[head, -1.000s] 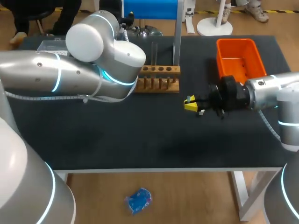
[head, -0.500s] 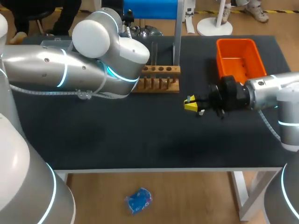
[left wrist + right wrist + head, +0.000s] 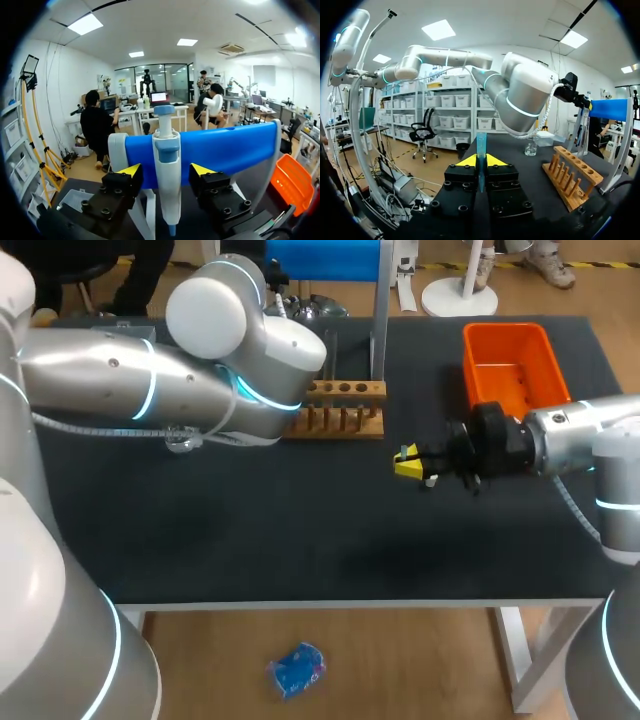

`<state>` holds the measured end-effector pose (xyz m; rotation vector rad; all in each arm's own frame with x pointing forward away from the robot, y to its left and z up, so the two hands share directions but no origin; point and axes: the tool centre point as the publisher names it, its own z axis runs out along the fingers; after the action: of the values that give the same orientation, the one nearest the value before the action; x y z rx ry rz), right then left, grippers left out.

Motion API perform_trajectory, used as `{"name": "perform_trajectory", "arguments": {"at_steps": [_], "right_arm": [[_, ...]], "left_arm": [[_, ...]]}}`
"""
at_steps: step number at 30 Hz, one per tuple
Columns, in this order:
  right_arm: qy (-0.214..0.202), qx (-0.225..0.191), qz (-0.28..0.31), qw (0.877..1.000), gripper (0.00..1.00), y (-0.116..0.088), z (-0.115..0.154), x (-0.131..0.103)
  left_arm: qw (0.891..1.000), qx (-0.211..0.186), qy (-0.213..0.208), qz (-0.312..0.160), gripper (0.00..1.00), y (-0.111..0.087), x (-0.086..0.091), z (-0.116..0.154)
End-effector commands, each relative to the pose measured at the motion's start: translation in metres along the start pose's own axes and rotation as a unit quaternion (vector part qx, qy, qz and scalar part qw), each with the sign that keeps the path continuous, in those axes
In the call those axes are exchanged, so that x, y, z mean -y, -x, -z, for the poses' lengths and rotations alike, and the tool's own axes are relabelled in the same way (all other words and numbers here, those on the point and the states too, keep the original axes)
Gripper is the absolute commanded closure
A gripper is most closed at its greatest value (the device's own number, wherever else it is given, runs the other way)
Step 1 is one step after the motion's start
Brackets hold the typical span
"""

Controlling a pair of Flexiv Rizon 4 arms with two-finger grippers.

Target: Invert the test tube, pick up the pipette, mount the tip to pipette, aspirate from beaker and dispense into the tube, eject the tip, return the pipette, and cap with the stopper.

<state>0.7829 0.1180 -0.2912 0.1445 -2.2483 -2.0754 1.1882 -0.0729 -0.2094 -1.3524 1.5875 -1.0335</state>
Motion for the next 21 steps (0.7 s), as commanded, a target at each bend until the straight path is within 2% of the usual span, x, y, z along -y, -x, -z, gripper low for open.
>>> {"name": "perform_trajectory", "arguments": {"at_steps": [1,10,21], "right_arm": [[-0.001,0.001,0.000,1.000,1.00,-0.0007,0.0005,-0.0006],[-0.001,0.001,0.000,1.000,1.00,-0.0007,0.0005,-0.0006],[-0.001,0.001,0.000,1.000,1.00,-0.0007,0.0005,-0.0006]], "left_arm": [[1.000,0.004,-0.003,0.001,0.45,-0.0020,-0.0012,-0.0070],[1.000,0.006,0.001,0.002,0.46,-0.0013,-0.0017,-0.0118],[1.000,0.018,0.003,0.007,0.57,-0.0006,-0.0023,-0.0148]]}}
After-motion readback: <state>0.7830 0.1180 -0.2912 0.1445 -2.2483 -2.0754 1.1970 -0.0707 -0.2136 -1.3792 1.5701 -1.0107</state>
